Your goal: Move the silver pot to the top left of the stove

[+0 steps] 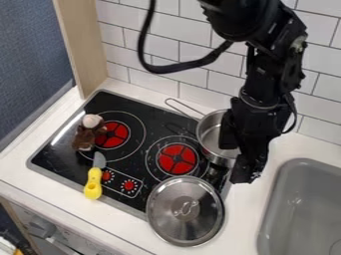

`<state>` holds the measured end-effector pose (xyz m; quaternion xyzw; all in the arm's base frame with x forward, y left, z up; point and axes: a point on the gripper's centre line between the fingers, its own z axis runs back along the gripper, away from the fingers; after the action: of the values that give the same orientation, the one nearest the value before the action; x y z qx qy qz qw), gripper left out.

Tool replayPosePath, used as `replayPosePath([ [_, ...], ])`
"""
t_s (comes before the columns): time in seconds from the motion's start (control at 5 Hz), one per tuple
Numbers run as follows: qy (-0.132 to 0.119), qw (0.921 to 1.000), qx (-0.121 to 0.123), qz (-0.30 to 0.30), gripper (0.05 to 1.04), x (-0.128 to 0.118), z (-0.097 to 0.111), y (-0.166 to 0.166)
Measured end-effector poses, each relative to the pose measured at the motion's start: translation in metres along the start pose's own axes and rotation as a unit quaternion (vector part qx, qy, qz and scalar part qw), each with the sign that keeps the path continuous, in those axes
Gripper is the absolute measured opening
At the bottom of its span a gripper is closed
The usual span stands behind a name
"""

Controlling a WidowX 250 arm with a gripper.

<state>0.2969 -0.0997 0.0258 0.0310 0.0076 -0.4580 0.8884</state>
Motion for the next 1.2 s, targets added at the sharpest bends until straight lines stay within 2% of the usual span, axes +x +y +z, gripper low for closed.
replayPosePath([
  [0.4, 0.027, 0.9993, -0.020, -0.019, 0.978, 0.016, -0.031, 0.006],
  [0.6, 0.028, 0.9991, -0.017, -0.027, 0.891, 0.021, -0.034, 0.003],
  [0.8, 0.024, 0.9995, -0.006, -0.019, 0.563, 0.021, -0.036, 0.004],
  [1.0, 0.029, 0.9993, -0.008, -0.023, 0.280, 0.018, -0.039, 0.001],
  [1.2, 0.030, 0.9991, -0.003, -0.030, 0.125, 0.022, -0.038, -0.005],
])
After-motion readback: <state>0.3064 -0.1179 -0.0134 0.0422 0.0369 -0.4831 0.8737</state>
